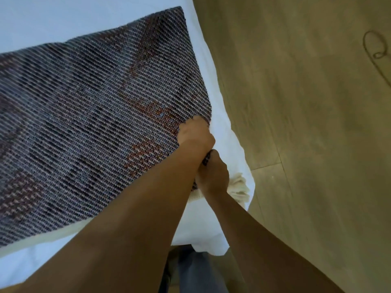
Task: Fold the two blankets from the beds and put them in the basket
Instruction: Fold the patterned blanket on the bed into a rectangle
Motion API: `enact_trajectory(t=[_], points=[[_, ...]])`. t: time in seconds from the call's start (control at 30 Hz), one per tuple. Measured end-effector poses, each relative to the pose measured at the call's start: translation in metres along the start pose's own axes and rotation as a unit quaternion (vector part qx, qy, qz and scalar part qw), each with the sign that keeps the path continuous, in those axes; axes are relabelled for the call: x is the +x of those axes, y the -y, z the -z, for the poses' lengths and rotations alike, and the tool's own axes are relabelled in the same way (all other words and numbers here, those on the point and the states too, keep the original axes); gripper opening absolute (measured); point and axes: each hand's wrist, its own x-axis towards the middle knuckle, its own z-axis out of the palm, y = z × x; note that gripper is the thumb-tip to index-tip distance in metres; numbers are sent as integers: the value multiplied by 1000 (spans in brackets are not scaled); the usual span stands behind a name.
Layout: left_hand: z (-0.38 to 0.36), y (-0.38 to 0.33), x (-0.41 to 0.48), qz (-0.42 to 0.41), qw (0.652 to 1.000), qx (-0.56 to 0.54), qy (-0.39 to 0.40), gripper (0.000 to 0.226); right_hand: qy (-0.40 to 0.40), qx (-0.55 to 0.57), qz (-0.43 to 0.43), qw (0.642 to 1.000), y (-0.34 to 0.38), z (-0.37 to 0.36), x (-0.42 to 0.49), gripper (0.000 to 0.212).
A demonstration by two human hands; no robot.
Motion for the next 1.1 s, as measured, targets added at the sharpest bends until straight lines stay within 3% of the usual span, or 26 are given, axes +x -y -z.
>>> enact_trajectory(t=[0.13,0.5,0.83,1.1], points=[[19,27,0,-15,998,-52,-34,25,-14,5,60,998,22,-13,-14,32],[82,216,-30,-56,980,-137,-133,24,5,-23,157,987,110,-127,-114,24],[115,475,-83,41,951,-268,-148,20,233,-172,190,938,200,-303,-233,32],[112,596,-114,131,923,-303,-197,17,284,-212,271,895,219,-401,-299,37]])
